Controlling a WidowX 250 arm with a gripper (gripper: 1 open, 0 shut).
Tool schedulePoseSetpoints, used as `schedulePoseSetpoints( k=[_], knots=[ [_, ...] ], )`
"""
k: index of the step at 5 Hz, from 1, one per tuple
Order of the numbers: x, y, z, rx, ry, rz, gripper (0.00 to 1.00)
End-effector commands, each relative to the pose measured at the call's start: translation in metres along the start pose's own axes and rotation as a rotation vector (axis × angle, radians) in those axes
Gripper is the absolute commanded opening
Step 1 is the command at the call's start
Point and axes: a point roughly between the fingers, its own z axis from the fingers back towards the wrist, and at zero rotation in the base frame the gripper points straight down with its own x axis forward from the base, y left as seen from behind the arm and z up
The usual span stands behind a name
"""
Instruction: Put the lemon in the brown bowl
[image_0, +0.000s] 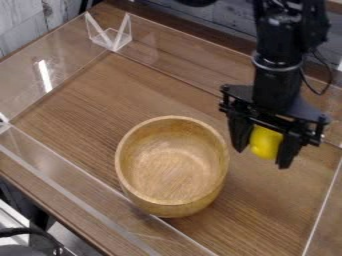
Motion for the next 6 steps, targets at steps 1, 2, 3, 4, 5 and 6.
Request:
schedulePoseSetpoints(
  k=[1,2,3,4,5,6],
  knots=[
    [-0.01,0.016,0.02,-0.008,-0.053,-0.009,0.0],
    [-0.021,0.034,0.023,-0.005,-0.057,0.007,0.0],
    [-0.028,0.055,0.024,-0.003,-0.061,0.01,0.0],
    [-0.035,0.068,0.022,-0.001,-0.063,0.011,0.0],
    [-0.036,0.069,0.021,0.002,-0.06,0.009,0.0],
    [-0.037,0.068,0.02,0.005,-0.056,0.009,0.0]
  ],
)
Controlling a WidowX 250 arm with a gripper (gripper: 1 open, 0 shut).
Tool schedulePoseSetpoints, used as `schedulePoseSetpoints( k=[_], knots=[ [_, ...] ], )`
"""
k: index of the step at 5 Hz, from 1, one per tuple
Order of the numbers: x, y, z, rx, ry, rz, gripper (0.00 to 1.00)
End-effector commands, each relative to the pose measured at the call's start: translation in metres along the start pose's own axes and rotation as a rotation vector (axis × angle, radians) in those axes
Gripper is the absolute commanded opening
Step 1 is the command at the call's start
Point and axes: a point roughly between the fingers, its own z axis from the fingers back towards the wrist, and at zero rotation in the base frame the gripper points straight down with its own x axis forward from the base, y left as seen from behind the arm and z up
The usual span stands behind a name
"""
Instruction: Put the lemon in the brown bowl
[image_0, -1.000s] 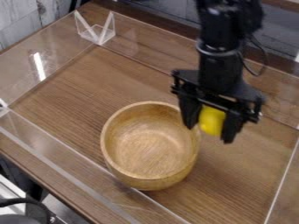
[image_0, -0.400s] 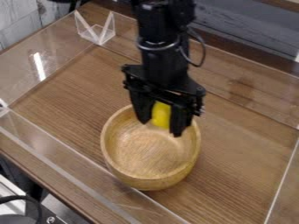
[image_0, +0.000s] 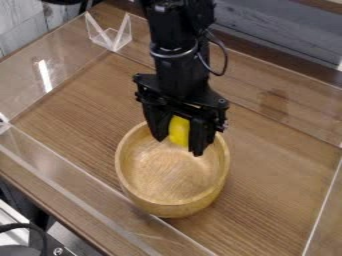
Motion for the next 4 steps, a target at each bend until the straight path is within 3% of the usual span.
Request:
schedulePoseSetpoints(
  k=[1,4],
  knots=[
    [0.0032,-0.0013,0.0108,0.005,-0.044,-0.014,0.0],
    [0.0011,-0.0005,0.0097,0.016,-0.03,-0.009,0.0]
  ],
)
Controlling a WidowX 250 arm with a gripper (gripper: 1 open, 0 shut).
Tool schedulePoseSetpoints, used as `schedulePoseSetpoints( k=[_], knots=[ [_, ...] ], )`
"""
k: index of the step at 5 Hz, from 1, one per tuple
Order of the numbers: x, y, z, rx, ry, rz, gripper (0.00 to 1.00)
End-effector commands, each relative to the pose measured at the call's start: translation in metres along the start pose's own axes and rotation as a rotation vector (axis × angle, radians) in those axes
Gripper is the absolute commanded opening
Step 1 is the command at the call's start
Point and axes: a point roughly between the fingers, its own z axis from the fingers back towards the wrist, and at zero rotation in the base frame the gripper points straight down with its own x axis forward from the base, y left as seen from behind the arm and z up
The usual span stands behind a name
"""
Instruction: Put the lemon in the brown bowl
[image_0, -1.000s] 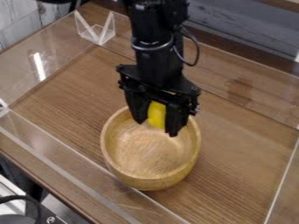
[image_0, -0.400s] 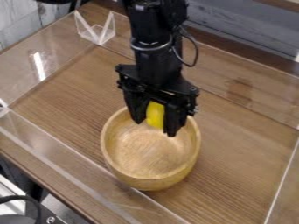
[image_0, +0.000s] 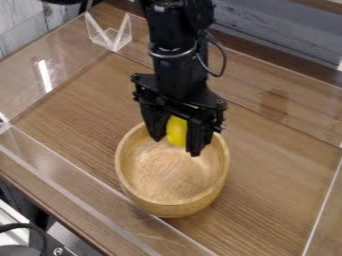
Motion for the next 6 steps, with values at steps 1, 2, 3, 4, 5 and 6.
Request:
schedulePoseSetpoints(
  k=[1,2,3,4,5,6],
  knots=[
    [0.0019,-0.0018,0.0093,0.007,-0.037,-0.011,0.0],
    [0.0012,-0.0018,0.0087,0.011,-0.033,-0.011,0.0],
    [0.0005,-0.0019,0.0082,0.014,-0.029,-0.011,0.0],
    [-0.0004,-0.002,0.0076,0.018,-0.026,-0.011,0.0],
    [-0.0011,-0.0021,0.0077,0.021,-0.023,-0.012,0.0],
    [-0.0018,-0.0023,0.0077,0.024,-0.02,-0.012,0.0]
  ],
)
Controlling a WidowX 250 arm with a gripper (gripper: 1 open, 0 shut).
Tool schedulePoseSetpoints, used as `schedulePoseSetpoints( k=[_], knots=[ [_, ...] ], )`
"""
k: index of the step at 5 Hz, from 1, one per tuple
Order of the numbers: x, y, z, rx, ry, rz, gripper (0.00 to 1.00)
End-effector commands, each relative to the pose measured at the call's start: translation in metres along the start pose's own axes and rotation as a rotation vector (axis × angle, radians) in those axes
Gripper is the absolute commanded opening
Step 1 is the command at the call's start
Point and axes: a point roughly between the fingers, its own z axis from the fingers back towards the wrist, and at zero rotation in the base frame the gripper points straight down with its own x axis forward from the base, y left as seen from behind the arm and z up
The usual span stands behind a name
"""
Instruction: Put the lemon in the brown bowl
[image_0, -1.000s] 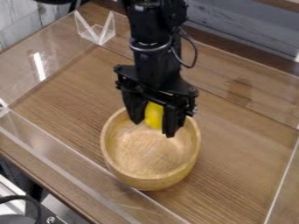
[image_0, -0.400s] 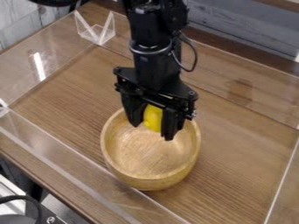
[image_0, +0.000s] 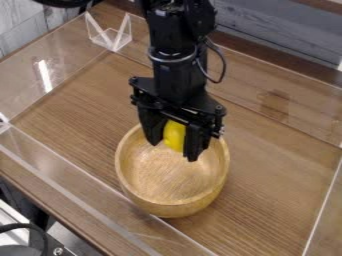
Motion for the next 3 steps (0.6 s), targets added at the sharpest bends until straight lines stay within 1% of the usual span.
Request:
schedulePoseSetpoints(
  k=[1,3],
  knots=[
    [0.0022,-0.0019,0.0102,0.004,-0.041,-0.012,0.0],
    [0.001,-0.0027,0.0105,0.008,-0.037,-0.01,0.0]
  ],
)
